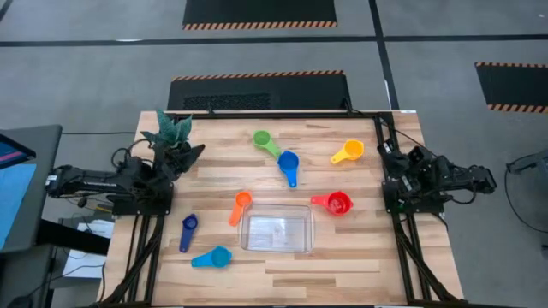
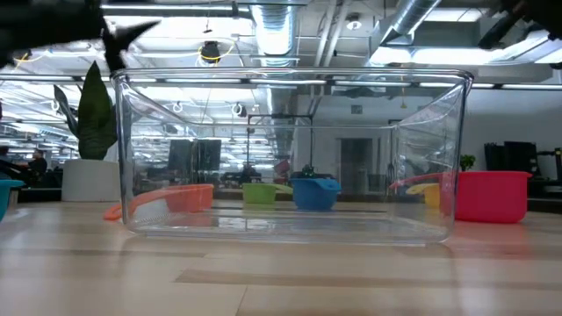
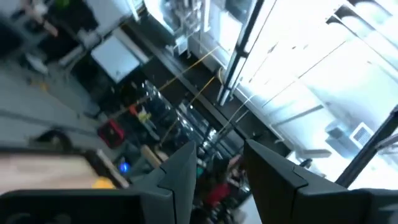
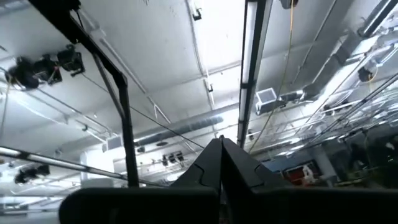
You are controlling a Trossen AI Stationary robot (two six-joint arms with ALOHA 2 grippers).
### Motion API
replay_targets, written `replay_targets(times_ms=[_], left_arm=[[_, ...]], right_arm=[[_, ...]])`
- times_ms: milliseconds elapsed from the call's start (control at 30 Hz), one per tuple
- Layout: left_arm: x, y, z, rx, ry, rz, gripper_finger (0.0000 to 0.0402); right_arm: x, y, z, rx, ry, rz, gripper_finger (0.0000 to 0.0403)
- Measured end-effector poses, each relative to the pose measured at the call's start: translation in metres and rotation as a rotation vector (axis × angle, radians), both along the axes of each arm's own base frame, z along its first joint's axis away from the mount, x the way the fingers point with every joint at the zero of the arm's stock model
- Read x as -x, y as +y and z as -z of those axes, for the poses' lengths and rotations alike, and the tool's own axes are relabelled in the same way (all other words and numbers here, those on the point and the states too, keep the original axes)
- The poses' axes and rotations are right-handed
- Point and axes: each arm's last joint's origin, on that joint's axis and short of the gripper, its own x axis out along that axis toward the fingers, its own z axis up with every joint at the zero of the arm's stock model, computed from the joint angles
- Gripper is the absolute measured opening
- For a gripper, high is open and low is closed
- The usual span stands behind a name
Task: Nest measuring cups in basket
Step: Put the red measuring cup in the transparent bin
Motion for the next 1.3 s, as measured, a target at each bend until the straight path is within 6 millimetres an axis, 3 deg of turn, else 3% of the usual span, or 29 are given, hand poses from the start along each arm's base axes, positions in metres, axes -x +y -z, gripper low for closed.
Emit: replay_targets(times_ms=[100,200,333,533,767,967,1300], left_arm=[[-0.020,-0.001,-0.033,-0.106,0.050,0.013,0.0126],[-0.053,-0.002,-0.064,-0.263,0.143,-0.011,0.0126],[-0.095,-0.002,-0.096,-0.400,0.279,-0.018,0.0125],[-0.147,0.003,-0.130,-0.455,0.511,0.061,0.0125],[-0.224,0.017,-0.150,-0.528,0.748,0.152,0.0125],[-0.289,0.026,-0.140,-0.554,0.927,0.277,0.0125],[-0.380,0.035,-0.077,-0.499,1.093,0.426,0.0125]], right_arm=[[0.003,0.000,-0.015,0.034,-0.005,0.038,0.0026],[0.002,-0.001,-0.033,0.081,0.045,0.110,0.0026],[-0.001,-0.003,-0.058,0.066,0.257,0.179,0.0026],[-0.012,-0.004,-0.089,-0.047,0.715,0.145,0.0026],[-0.010,-0.004,-0.129,-0.027,0.994,0.168,0.0026],[0.002,-0.005,-0.145,-0.105,1.078,0.147,0.0026],[0.020,-0.007,-0.167,-0.070,0.899,0.151,0.0026]])
